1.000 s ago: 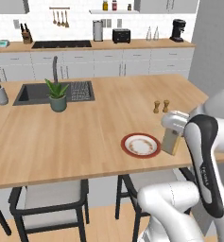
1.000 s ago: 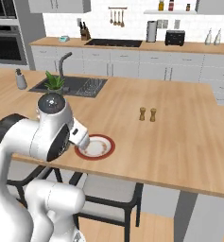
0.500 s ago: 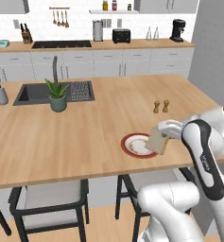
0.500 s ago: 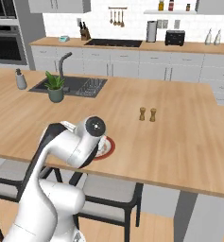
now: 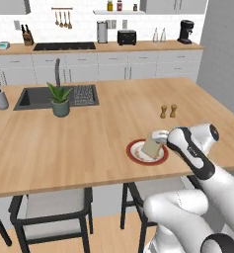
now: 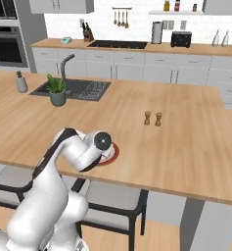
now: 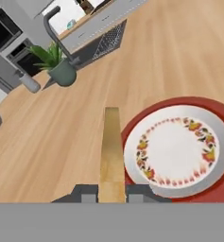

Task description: Start the toaster. Once the lever pops up, take the bread to the plate on the dining counter.

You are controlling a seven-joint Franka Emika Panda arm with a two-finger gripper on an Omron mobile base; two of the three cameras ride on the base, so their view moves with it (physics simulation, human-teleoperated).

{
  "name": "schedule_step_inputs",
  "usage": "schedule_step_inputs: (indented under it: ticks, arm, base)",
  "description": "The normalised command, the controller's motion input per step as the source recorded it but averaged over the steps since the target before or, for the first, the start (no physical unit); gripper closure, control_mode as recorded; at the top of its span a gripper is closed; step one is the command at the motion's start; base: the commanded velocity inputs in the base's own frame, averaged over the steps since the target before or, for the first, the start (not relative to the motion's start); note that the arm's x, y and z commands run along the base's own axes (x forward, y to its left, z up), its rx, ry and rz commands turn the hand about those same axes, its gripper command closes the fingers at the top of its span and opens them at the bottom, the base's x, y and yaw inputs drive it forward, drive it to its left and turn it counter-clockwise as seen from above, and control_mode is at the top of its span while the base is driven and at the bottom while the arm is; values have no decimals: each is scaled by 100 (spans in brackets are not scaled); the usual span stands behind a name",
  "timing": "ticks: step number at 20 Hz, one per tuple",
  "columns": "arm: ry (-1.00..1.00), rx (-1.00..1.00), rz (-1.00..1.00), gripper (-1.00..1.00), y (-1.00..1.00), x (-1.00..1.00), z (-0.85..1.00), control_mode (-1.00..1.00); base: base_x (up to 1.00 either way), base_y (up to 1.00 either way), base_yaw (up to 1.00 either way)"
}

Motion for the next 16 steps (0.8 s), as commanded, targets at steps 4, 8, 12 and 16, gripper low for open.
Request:
schedule_step_inputs:
  ticks: [4, 8, 12, 16]
  arm:
    - [0, 0, 0, 100, 1, 74, -46, -100]
    - [0, 0, 0, 100, 0, 66, -29, -100]
    - [0, 0, 0, 100, 0, 38, -30, -100]
    - [0, 0, 0, 100, 0, 24, -32, -100]
  base:
    - [0, 0, 0]
    - [0, 0, 0]
    - [0, 0, 0]
    - [0, 0, 0]
